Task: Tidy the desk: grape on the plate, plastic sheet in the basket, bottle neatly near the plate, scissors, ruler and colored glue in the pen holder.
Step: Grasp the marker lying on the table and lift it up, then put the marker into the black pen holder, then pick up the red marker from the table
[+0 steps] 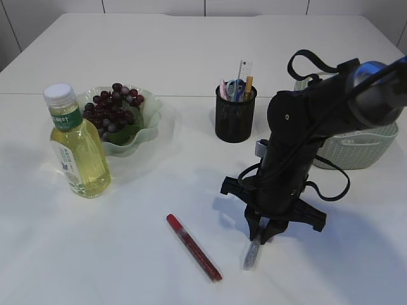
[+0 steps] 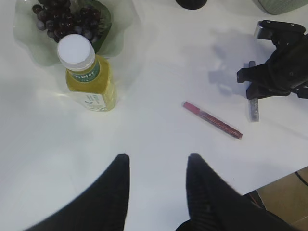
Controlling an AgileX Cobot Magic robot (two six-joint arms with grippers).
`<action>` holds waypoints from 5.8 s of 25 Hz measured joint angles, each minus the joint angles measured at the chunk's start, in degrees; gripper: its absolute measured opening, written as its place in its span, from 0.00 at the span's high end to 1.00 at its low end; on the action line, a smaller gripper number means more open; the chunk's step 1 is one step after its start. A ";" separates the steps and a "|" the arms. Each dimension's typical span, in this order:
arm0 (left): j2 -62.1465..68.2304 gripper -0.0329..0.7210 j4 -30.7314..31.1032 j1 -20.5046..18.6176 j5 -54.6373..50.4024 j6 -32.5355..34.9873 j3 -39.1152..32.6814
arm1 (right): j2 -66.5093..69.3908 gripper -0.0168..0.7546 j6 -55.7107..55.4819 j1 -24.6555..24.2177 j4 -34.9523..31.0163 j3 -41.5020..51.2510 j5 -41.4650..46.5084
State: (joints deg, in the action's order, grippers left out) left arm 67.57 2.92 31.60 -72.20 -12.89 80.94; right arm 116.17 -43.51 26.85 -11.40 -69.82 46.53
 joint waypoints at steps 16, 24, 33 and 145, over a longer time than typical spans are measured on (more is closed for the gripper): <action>0.00 0.57 0.00 0.00 0.00 0.00 0.00 | 0.58 0.82 32.57 0.00 0.93 -4.84 9.60; 0.00 0.57 0.00 0.00 0.00 0.00 0.00 | -4.01 0.82 44.64 0.00 1.03 -5.26 11.50; 0.00 0.57 0.00 0.00 0.00 0.00 0.00 | -22.21 0.82 50.73 0.00 1.03 11.88 -14.12; 0.00 0.57 -1.26 0.00 0.00 0.00 0.00 | 2.09 0.52 40.21 16.37 5.45 -22.29 23.67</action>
State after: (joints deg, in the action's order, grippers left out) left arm 67.57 1.66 31.60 -72.20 -12.89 80.94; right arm 118.26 -3.30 43.22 -5.95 -92.10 70.20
